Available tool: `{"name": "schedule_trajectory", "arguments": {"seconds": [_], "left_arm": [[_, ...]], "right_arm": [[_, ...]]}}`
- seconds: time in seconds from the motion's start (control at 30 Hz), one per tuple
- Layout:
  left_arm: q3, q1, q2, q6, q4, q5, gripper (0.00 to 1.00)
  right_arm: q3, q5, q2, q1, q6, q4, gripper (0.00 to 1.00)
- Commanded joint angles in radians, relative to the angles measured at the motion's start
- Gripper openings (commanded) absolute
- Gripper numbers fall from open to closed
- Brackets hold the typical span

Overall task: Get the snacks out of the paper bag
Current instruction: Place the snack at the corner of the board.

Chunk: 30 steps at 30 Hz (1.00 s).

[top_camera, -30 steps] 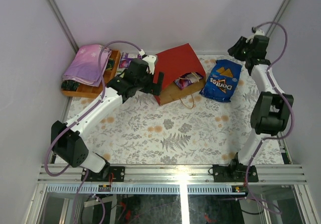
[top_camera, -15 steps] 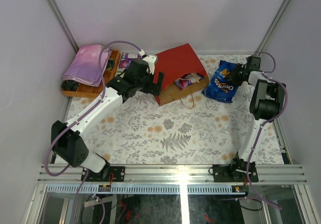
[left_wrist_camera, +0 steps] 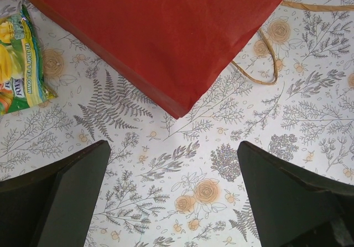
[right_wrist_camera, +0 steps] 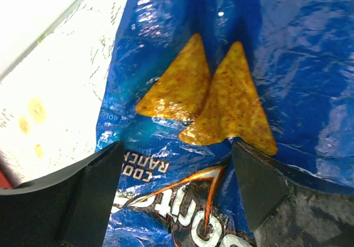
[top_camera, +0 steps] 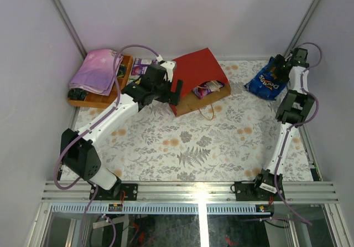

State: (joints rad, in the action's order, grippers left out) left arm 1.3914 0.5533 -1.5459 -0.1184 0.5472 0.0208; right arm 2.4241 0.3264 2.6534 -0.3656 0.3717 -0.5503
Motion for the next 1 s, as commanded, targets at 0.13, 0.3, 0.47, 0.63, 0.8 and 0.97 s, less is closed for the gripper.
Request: {"name": "schedule_trajectory", "arguments": {"seconds": [0.13, 0.3, 0.47, 0.63, 0.8, 0.97], "left_arm": [[0.049, -0.007, -0.023, -0.001, 0.004, -0.033, 1.00], [0.050, -0.007, -0.022, -0.007, 0.008, -0.048, 1.00], [0.037, -0.007, -0.005, -0.003, 0.008, -0.041, 1.00], [0.037, -0.007, -0.006, -0.003, 0.010, -0.058, 1.00], [0.047, -0.007, -0.012, 0.006, 0.019, -0.072, 1.00], [0.054, -0.007, -0.018, 0.011, 0.025, -0.078, 1.00]], "right_arm": [[0.046, -0.009, 0.046, 0.112, -0.206, -0.205, 0.93], [0.018, -0.125, 0.060, 0.203, -0.278, -0.283, 0.94], [-0.024, -0.282, 0.043, 0.308, -0.470, -0.376, 0.98], [-0.158, -0.235, -0.061, 0.342, -0.680, -0.415, 0.98], [-0.372, -0.235, -0.211, 0.346, -0.868, -0.434, 0.99], [-0.437, -0.194, -0.350, 0.343, -0.895, -0.366, 0.98]]}}
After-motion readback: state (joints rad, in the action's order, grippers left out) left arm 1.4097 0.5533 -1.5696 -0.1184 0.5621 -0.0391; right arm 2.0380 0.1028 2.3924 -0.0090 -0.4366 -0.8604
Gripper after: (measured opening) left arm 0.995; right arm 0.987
